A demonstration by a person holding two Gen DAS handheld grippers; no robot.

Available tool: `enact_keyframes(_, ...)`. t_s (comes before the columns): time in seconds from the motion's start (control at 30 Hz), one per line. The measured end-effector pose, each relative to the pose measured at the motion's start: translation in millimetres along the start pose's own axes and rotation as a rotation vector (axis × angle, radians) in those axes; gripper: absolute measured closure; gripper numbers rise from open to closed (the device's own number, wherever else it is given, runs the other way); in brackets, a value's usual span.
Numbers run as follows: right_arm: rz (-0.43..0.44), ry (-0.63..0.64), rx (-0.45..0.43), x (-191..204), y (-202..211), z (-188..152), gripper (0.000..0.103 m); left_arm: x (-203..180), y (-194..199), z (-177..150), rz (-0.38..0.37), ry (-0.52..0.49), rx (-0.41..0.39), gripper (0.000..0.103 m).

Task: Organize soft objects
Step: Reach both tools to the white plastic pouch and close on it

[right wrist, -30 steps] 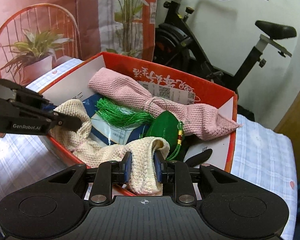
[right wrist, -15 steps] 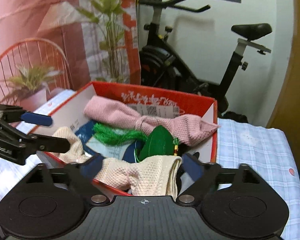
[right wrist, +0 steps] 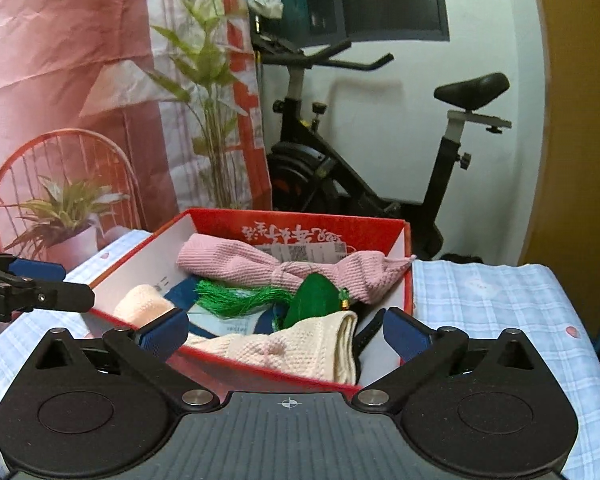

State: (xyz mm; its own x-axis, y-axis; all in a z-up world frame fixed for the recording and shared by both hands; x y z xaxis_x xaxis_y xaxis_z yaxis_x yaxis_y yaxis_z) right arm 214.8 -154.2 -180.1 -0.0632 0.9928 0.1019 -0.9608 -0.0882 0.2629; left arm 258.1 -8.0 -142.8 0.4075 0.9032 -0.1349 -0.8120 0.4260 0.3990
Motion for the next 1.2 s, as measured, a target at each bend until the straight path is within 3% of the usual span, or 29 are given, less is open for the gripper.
enact_keyframes(0.43,-0.025,0.032,-0.05,11.3,39.1,-30.6,0.0,3.0,23.8,-45.1,0.046,0.043,0.015,0.0)
enact_keyframes(0.73,-0.036,0.018,0.06,12.2,41.2,-77.0,0.0,2.4,11.0,-77.0,0.025,0.079,0.1,0.001)
enact_keyframes(0.83,-0.025,0.011,0.115,13.4,34.1,-93.1,0.001,2.4,3.7,-84.8,0.003,0.099,0.123,0.006)
enact_keyframes(0.9,-0.019,0.002,0.152,13.2,28.8,-104.1,0.003,1.7,0.3,-89.2,-0.015,0.113,0.14,0.012)
enact_keyframes(1.07,-0.003,-0.042,0.251,11.1,12.9,-125.6,0.027,1.6,-6.0,-98.3,-0.033,0.118,0.159,0.02)
enact_keyframes(1.2,0.012,-0.064,0.285,9.4,6.9,-135.4,0.033,1.3,-12.5,-103.6,-0.048,0.131,0.174,0.025)
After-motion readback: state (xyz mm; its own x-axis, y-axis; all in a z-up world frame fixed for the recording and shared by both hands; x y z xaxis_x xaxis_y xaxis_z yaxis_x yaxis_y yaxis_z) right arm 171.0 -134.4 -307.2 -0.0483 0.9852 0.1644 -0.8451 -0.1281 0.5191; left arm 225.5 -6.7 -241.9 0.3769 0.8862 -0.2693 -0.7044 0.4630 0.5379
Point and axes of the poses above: each gripper's, at about its wrist camera, not at the fingertips, and y roughly against the way its jaws point, x to its left, z to its top, the point moved 2 cm from there along -y, roughly the way its jaws point, and after that the axes turned 12 degrees about -x, right-handed, at the moved point
